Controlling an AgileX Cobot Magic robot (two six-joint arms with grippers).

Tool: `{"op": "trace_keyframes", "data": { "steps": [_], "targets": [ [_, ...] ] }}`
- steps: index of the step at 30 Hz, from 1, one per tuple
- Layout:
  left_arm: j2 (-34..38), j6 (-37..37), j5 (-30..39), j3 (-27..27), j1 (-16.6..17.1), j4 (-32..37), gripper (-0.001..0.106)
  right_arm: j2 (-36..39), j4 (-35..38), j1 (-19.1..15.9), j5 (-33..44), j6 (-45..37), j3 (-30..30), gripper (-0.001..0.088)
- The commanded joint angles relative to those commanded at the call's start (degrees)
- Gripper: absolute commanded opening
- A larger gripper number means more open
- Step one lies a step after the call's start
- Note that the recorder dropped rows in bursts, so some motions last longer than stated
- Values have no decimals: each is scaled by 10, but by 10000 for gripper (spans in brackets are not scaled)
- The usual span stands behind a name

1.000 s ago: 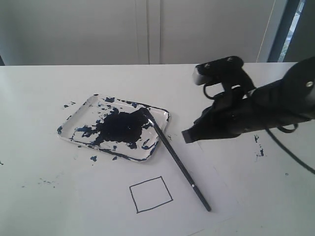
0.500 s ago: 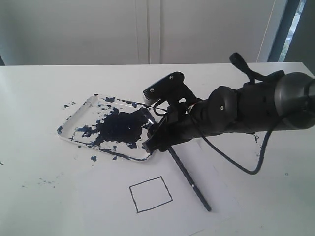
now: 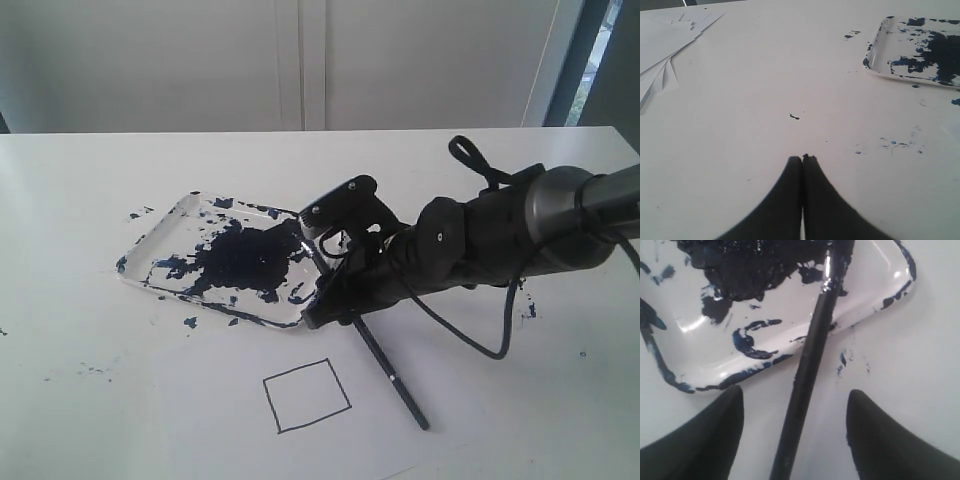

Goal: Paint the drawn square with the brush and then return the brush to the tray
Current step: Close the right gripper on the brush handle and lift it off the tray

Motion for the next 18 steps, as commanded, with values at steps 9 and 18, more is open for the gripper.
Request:
{"op": "trace_keyframes", "data": {
  "steps": [9,18],
  "targets": [
    [0,0,0,0,0,0,0,28,0,-8,1,0,0,552],
    [0,0,0,0,0,0,0,31,-1,-8,5,0,0,524]
  ]
}}
